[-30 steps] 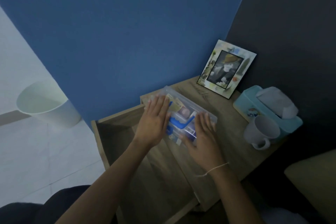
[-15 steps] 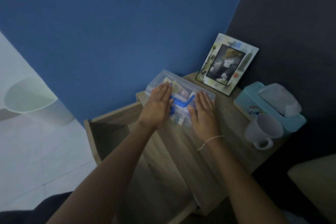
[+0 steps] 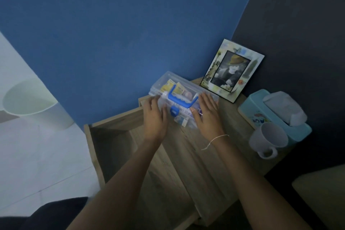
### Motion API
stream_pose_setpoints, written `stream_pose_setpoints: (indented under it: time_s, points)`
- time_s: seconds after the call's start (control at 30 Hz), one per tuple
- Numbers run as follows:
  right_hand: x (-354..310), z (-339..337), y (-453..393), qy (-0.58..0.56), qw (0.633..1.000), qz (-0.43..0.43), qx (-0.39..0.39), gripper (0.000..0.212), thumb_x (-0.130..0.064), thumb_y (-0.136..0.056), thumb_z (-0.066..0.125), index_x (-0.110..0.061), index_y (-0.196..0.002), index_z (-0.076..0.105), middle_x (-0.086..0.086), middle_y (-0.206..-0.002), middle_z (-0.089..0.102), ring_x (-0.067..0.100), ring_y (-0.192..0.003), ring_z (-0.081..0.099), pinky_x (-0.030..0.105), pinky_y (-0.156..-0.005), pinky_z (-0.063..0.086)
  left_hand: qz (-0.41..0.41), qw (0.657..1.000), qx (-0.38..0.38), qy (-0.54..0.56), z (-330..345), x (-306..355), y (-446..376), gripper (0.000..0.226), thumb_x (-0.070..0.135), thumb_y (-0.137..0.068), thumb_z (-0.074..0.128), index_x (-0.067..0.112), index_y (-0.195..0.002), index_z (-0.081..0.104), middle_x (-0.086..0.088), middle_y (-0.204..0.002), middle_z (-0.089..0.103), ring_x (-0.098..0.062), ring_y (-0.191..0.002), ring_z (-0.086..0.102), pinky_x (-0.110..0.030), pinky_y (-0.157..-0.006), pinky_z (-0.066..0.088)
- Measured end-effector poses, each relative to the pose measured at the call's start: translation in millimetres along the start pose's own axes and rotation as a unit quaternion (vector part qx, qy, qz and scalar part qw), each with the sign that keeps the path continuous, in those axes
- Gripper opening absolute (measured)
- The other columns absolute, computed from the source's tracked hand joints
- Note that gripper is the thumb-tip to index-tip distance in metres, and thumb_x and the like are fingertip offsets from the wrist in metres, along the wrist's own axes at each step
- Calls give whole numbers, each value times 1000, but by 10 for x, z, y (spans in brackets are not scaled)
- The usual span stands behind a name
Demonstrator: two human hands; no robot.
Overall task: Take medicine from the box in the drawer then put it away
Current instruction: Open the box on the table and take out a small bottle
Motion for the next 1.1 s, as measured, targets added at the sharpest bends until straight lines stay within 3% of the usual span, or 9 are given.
stream_pose_setpoints:
  time_s: [0.13,0.27,0.43,0.57,0.73,0.87,1.03,1.1]
  points:
    - [10,15,4,14,1000,2,3,62,-41,-98,38,-6,-147,22,11,-158,19,20,-147,8,38,-119,2,-129,988,-26,79,105,-97,61,38,42,-94,51,13,-119,51,-7,-116,59,-18,-99,60,-33,-83,51]
    - [6,13,-5,6,1000,3,8,62,-40,-97,40,-5,-146,23,12,-157,20,21,-147,9,47,-120,7,-179,971,-96,129,274,-94,82,39,53,-89,54,17,-104,53,4,-90,64,-6,-81,61,-23,-65,48]
    - [25,20,-7,0,1000,1,8,62,-41,-98,39,-6,-147,22,11,-157,20,20,-147,9,46,-120,7,-258,933,-119,220,378,-166,75,35,42,-88,61,11,-102,54,0,-93,62,-15,-87,59,-31,-79,49]
    - [38,31,-6,-11,1000,3,4,63,-42,-98,37,-7,-147,21,10,-158,18,18,-147,7,44,-120,5,-289,924,-139,208,400,-155,21,34,37,-87,60,10,-106,54,-3,-98,59,-18,-92,58,-30,-77,47]
    - [43,38,-6,-10,1000,9,4,63,-42,-97,37,-8,-147,21,10,-158,20,17,-147,8,49,-120,8,-292,922,-162,193,412,-115,-21,41,39,-88,55,3,-108,57,-14,-106,63,-25,-97,62,-33,-76,49]
    - [25,36,-4,-14,1000,3,10,62,-40,-98,39,-6,-146,23,12,-157,22,20,-147,10,51,-119,11,-301,916,-169,206,398,-103,-7,31,37,-89,53,9,-103,54,-15,-110,63,-28,-103,62,-42,-90,51]
    - [16,16,4,-20,1000,-1,13,61,-38,-97,42,-5,-146,25,13,-156,24,21,-146,12,48,-119,13,-310,907,-177,222,389,-91,3,25,34,-91,52,10,-97,58,-15,-108,64,-25,-100,62,-45,-96,52]
    - [13,13,5,-19,1000,0,11,61,-38,-97,42,-5,-146,25,13,-156,24,22,-147,12,48,-119,13,-309,905,-180,229,385,-91,7,20,32,-91,53,14,-88,57,-10,-98,64,-23,-95,63,-45,-96,53]
Point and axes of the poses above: each hand's wrist, its own y-axis away from the middle knuckle, its own z-axis out of the palm, x = y × z, the point moved 6 cm from there along -y, towards the middle knuckle
